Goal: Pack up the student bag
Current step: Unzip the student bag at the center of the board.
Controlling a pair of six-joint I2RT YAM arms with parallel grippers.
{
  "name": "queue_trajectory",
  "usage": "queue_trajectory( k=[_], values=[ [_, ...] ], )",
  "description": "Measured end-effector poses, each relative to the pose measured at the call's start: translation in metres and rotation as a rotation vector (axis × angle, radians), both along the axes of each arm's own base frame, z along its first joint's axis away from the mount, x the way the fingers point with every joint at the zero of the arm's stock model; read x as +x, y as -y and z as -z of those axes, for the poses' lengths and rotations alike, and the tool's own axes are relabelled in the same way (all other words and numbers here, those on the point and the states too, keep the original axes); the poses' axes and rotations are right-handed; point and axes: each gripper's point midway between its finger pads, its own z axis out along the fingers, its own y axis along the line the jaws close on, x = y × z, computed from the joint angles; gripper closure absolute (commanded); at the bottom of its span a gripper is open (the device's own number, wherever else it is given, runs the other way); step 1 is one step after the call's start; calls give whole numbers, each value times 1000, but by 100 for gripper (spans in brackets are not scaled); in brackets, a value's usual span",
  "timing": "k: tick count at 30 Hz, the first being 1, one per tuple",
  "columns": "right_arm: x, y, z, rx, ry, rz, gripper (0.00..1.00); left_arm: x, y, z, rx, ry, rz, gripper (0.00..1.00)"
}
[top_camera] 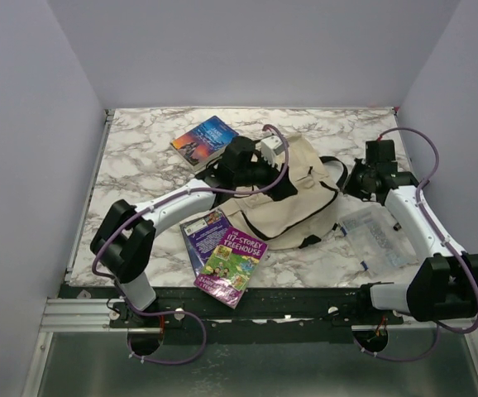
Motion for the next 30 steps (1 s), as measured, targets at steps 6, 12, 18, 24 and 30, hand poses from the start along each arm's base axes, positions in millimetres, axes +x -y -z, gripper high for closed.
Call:
queue_trajectory(
  k=[6,12,18,24,30],
  values=[
    [-1,-10,-10,35,4,-53,100,-7,39,-10,13,40,45,23],
    [-6,-14,-13,50,-1,-73,99,-8,83,-20,-21,24,125,24],
    [-10,-14,-14,52,-9,-76,99,-33,111,19,21,-108,208,30],
    [-11,-14,-22,52,-6,-80,99,-45,115,57,95,-196,212,65],
    [-12,-14,-24,52,-7,-82,99,-30,118,62,153,-184,174,88]
  ],
)
